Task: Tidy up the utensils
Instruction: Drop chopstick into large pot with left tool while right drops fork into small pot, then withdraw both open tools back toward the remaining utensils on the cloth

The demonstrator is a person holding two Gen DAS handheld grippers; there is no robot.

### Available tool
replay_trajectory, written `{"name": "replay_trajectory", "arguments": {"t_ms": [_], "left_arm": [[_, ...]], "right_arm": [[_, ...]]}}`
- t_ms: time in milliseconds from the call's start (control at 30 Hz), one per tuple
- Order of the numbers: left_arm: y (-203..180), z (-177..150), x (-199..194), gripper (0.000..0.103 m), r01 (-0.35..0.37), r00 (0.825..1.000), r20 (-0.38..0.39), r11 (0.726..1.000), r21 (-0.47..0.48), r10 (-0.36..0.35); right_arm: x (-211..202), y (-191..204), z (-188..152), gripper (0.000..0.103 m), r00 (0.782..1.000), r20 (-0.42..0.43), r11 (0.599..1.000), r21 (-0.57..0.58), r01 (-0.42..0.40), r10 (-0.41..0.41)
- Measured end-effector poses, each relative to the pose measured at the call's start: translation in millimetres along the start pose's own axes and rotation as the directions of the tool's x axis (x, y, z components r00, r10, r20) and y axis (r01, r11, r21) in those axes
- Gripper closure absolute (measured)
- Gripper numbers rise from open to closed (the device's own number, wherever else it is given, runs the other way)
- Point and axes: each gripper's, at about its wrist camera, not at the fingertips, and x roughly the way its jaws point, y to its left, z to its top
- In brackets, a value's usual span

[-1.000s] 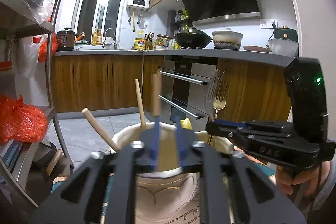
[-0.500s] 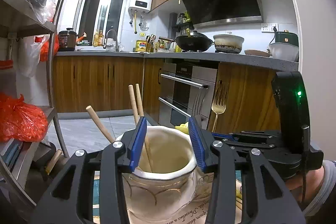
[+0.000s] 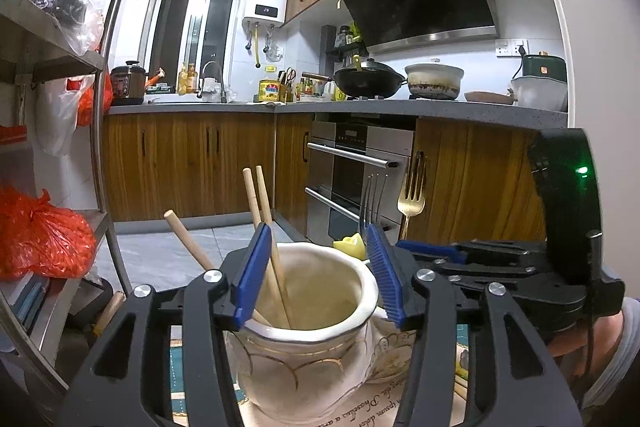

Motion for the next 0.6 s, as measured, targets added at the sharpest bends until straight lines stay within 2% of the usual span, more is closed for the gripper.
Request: {"name": "replay_trajectory", "arguments": {"t_ms": [167, 233, 267, 300, 333, 400, 467, 600], "left_arm": [[-6.1, 4.3, -7.6, 0.048, -0.023, 1.000, -0.009, 0.998, 0.051, 0.023], [-8.2, 6.9, -13.7, 0.042, -0.031, 1.000, -0.004, 0.998, 0.056, 0.031], [-8.9, 8.0, -16.6, 0.037, -0.032, 0.999, -0.001, 0.998, 0.056, 0.032], [-9.7, 9.0, -19.1, 0.035, -0.033, 0.999, 0.002, 0.998, 0.057, 0.033], [-10.9, 10.8, -23.4, 0.030, -0.038, 0.999, 0.007, 0.998, 0.058, 0.037], [-12.4, 13.7, -29.2, 0.020, -0.048, 0.999, 0.013, 0.997, 0.058, 0.047], [-14.6, 16.0, -37.2, 0.009, -0.063, 0.998, 0.020, 0.996, 0.059, 0.062], [-17.3, 13.3, -50.6, 0.005, -0.074, 0.997, 0.004, 0.996, 0.056, 0.074]], "right_arm": [[-29.2, -1.8, 6.1, 0.061, 0.997, 0.083, 1.000, -0.031, 0.001, 0.002], [-40.7, -3.8, 8.2, 0.045, 0.993, 0.116, 1.000, -0.026, 0.001, 0.002], [-49.1, -5.3, 9.1, 0.032, 0.990, 0.138, 1.000, -0.022, 0.002, 0.001], [-53.6, -6.7, 10.5, 0.024, 0.989, 0.149, 1.000, -0.018, 0.003, 0.000], [-60.0, -7.8, 11.2, 0.021, 0.987, 0.162, 1.000, -0.015, 0.003, 0.000], [-70.0, -9.4, 12.3, 0.009, 0.983, 0.181, 1.000, -0.013, 0.005, -0.003], [-80.1, -10.8, 12.0, 0.006, 0.980, 0.197, 1.000, -0.007, 0.011, -0.009], [-94.9, -13.5, 11.4, 0.005, 0.979, 0.204, 1.000, 0.007, 0.024, -0.025]]}}
